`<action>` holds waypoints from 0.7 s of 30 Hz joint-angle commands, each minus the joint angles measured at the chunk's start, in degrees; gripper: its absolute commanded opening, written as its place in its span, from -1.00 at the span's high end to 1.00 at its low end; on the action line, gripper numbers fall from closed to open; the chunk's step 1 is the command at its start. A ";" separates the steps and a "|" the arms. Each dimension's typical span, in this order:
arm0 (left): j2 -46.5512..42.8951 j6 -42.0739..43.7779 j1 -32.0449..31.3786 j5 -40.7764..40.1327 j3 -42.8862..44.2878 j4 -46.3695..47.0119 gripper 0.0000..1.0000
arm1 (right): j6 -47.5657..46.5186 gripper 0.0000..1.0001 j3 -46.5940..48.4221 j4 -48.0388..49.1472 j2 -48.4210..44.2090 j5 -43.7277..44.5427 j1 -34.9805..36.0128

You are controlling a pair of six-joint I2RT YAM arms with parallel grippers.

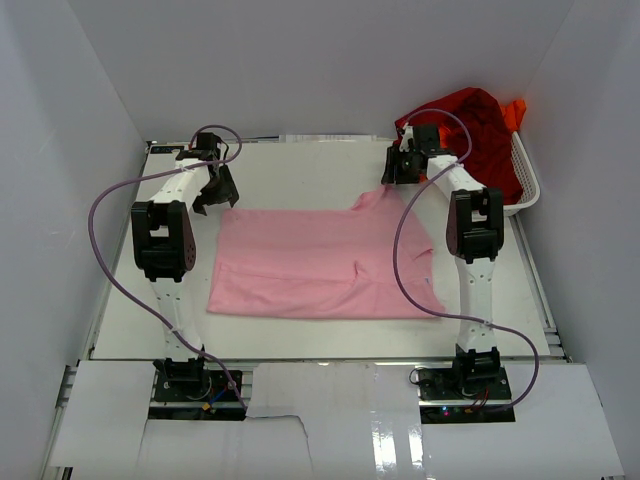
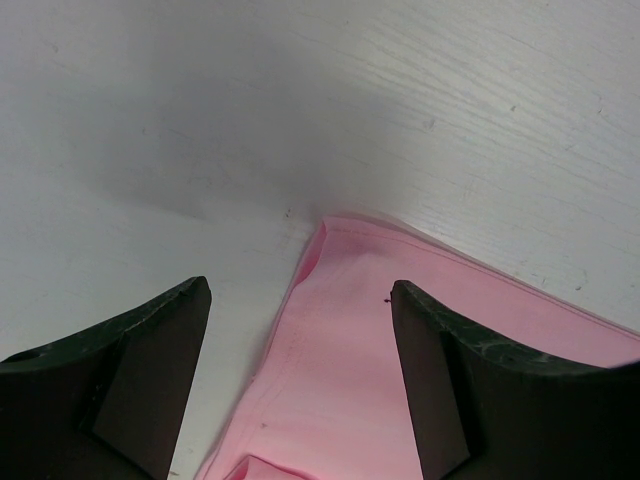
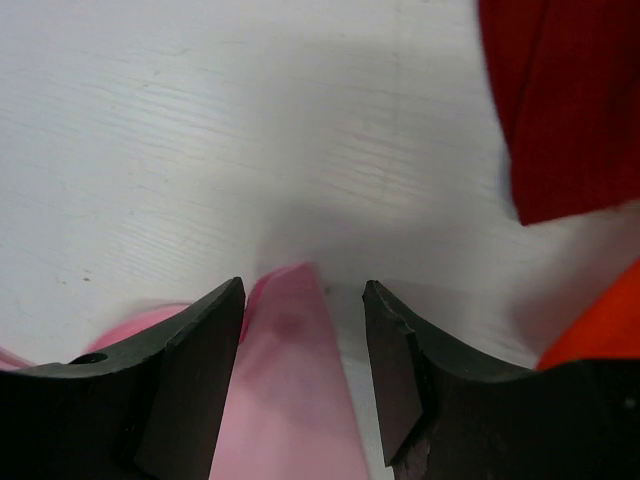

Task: Fold and stack the t-shirts
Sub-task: Grap the side of the flattened tshirt furthest away from the robot with both arms

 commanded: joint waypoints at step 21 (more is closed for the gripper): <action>-4.72 0.42 0.00 -0.21 -0.61 1.00 -0.68 | 1.53 -0.16 -15.88 6.21 -13.04 3.19 -4.53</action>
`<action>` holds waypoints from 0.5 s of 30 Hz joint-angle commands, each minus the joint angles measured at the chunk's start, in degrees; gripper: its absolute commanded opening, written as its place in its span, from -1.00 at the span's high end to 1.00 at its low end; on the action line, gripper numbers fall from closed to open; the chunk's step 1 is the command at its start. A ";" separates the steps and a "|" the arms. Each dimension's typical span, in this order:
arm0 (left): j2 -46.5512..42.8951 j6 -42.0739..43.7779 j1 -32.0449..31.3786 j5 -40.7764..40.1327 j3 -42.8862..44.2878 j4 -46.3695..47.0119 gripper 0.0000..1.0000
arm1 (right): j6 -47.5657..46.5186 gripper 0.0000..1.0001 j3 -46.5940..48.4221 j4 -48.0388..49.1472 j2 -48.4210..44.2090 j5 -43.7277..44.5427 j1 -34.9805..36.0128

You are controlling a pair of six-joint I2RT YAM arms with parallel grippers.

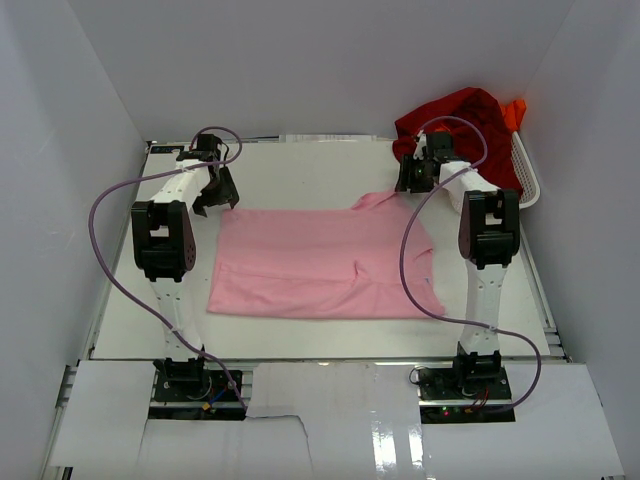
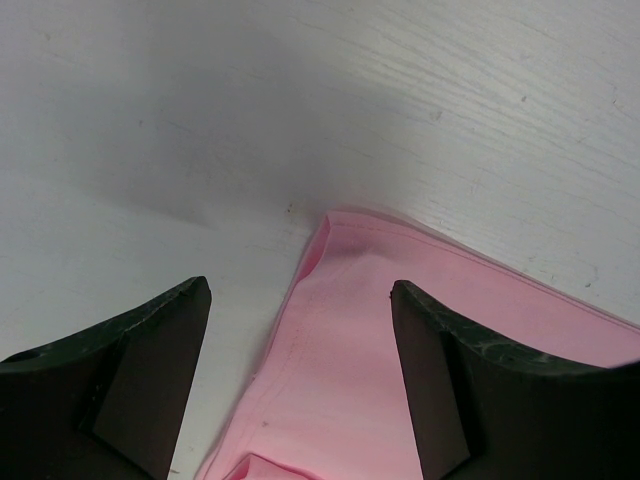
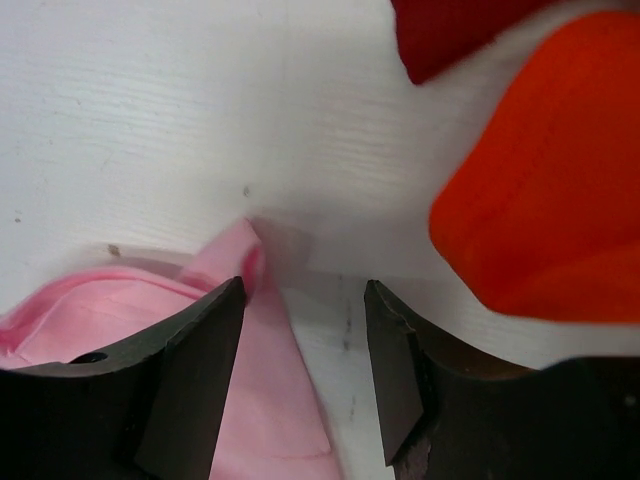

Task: Fold and stack the t-shirts
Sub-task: Grap the side of the flattened tshirt furthest away from the robot with both arms

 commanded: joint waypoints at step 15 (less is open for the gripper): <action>-4.21 0.49 0.00 0.10 0.57 1.00 -0.68 | 0.24 -0.13 3.37 -0.28 -1.29 -6.96 -2.13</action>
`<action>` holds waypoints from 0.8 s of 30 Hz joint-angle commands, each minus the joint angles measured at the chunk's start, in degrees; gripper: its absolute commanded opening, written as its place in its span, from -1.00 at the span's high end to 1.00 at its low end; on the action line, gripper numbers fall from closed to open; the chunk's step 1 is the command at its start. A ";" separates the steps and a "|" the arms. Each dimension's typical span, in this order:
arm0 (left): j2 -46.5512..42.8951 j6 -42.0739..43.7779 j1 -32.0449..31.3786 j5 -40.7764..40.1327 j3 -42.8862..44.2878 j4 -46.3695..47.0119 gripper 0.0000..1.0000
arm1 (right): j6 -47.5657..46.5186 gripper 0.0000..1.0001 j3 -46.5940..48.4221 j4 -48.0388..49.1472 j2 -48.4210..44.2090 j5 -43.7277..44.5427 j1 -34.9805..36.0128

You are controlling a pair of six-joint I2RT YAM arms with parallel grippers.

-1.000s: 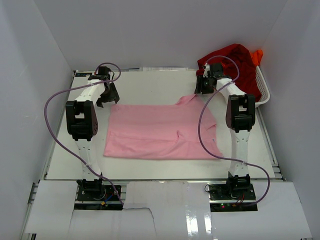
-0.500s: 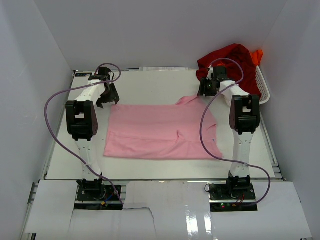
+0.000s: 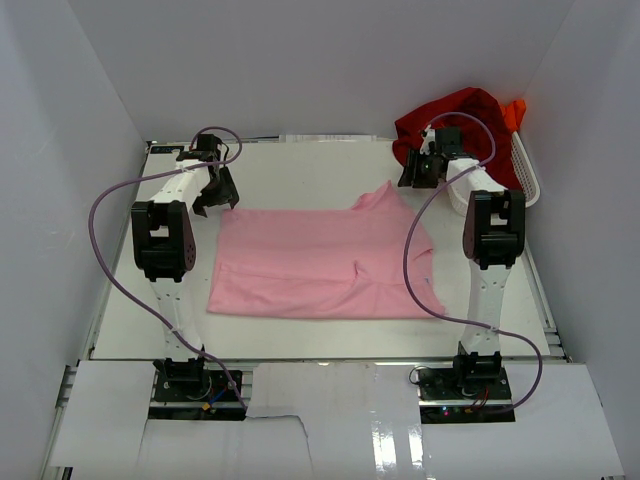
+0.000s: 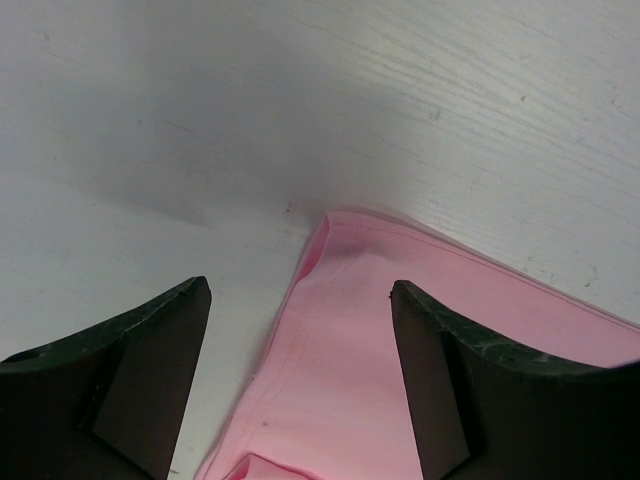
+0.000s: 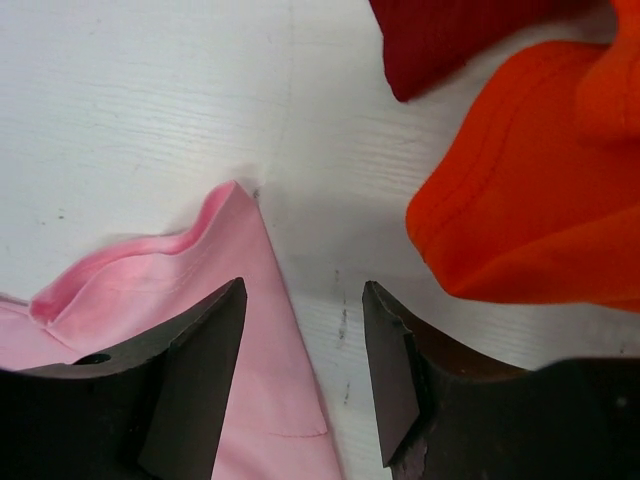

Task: Fold and stack the t-shirts
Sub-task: Grap the side of the flattened tshirt furthest away from the robot with both arms

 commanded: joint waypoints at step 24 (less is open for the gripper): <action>-2.20 0.49 0.00 0.39 1.45 0.90 -0.68 | -22.43 -0.25 9.08 -2.68 6.15 -7.29 2.82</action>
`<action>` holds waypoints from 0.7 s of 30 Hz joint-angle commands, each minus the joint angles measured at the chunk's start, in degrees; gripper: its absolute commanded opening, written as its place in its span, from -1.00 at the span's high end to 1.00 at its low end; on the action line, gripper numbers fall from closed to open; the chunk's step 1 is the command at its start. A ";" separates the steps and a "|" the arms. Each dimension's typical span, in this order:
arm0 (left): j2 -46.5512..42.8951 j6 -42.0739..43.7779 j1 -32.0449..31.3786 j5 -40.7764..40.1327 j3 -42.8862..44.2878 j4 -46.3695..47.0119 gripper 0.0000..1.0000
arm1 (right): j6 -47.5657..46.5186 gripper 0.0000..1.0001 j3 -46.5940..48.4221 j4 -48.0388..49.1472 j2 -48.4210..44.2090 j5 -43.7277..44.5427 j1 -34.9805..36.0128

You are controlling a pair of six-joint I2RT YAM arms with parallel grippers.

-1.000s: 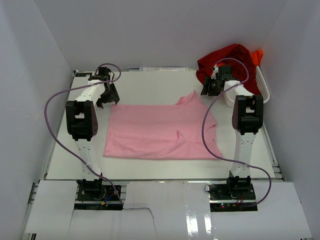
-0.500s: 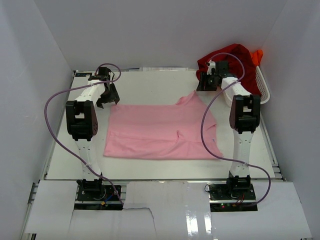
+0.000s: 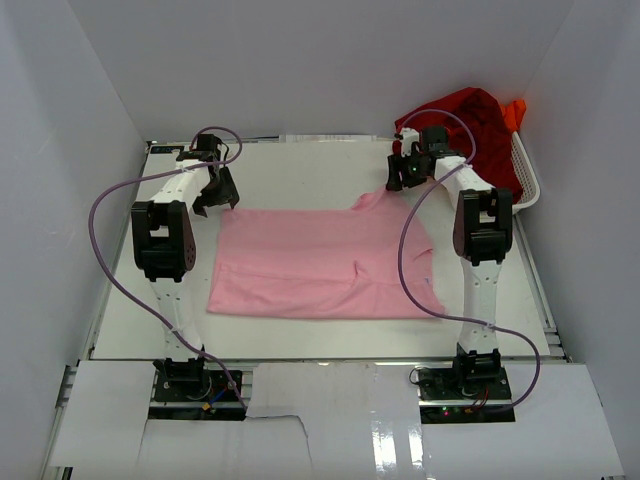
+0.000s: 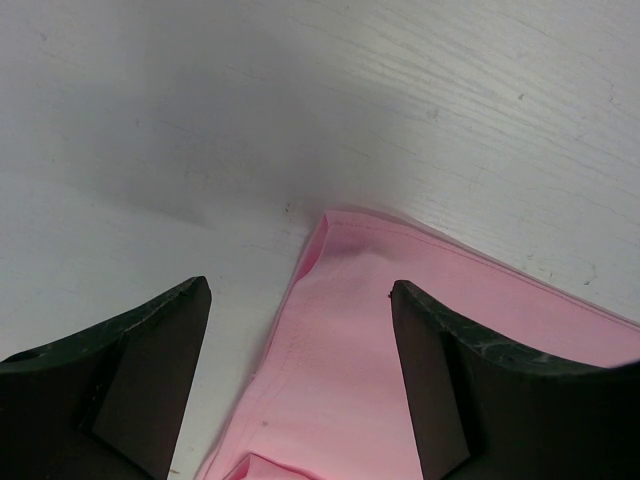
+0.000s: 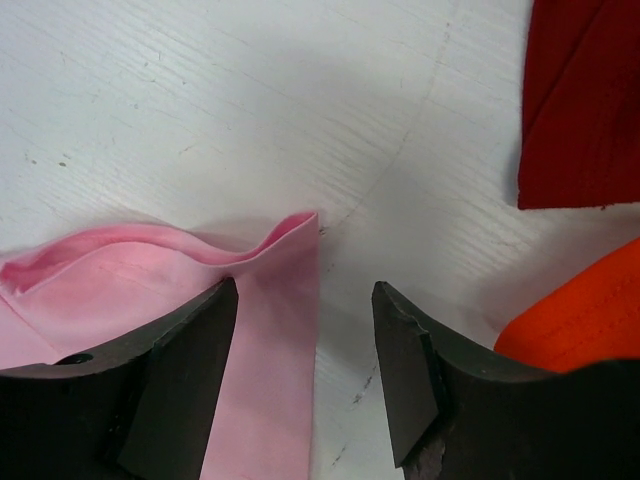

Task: Fold and stack the t-shirts
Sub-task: Grap the side of the flattened tshirt furthest away from the robot with both arms

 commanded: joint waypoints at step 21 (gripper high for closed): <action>1.15 0.38 -0.18 0.87 4.42 0.83 -0.68 | -10.42 -0.24 9.87 -2.94 9.12 -9.17 -0.17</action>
